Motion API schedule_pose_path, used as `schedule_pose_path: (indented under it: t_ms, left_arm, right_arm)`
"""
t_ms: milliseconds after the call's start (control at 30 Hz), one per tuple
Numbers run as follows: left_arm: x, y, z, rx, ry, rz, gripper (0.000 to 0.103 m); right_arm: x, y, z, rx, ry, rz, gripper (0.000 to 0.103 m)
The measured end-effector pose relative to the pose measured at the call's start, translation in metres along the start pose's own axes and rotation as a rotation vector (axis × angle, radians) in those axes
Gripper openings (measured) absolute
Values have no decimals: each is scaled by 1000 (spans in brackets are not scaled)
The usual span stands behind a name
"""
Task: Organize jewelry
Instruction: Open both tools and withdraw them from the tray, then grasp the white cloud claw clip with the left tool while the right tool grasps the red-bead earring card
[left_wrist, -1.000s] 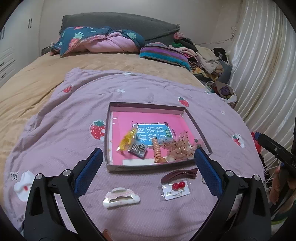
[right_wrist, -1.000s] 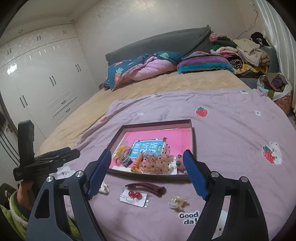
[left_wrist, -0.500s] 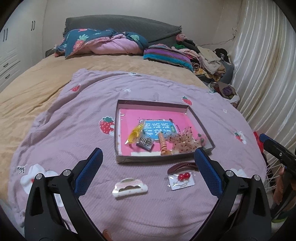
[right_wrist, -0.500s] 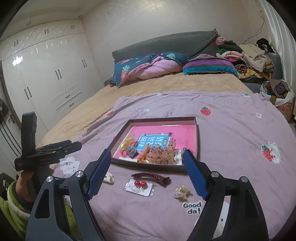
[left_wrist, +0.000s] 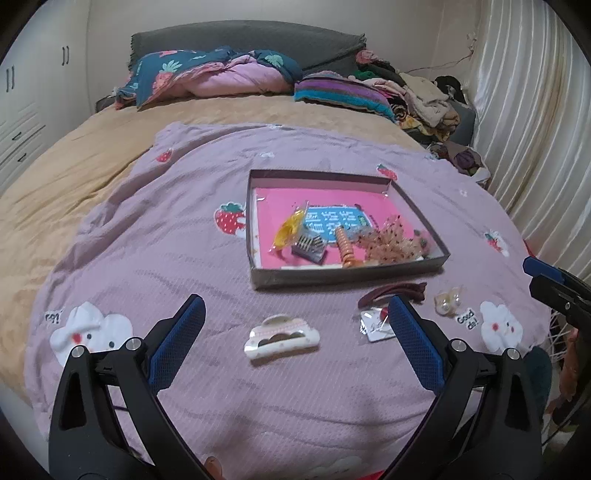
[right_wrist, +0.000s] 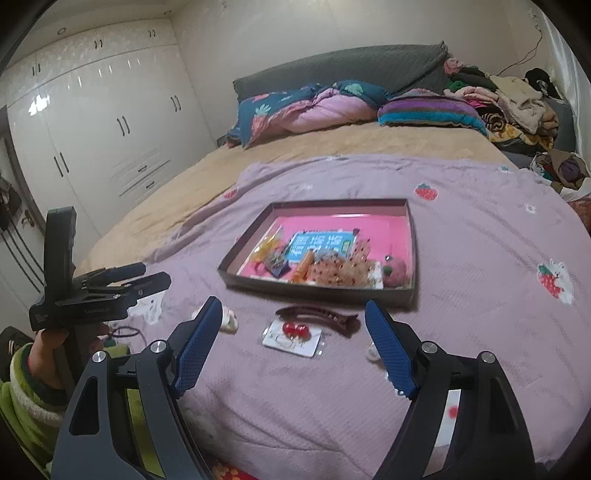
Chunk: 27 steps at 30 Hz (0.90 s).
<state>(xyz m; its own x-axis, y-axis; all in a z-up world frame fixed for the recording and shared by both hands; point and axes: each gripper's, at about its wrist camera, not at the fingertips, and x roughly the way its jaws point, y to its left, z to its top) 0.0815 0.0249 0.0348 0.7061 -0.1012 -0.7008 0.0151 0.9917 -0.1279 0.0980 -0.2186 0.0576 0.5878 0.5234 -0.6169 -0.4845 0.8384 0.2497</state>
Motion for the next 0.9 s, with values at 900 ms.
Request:
schedule_pose_path:
  t_ms: [900]
  left_arm:
    - [54,38,-50,-43,159,54,93]
  right_arm:
    - [109,16,-50,-4,220,-17,79]
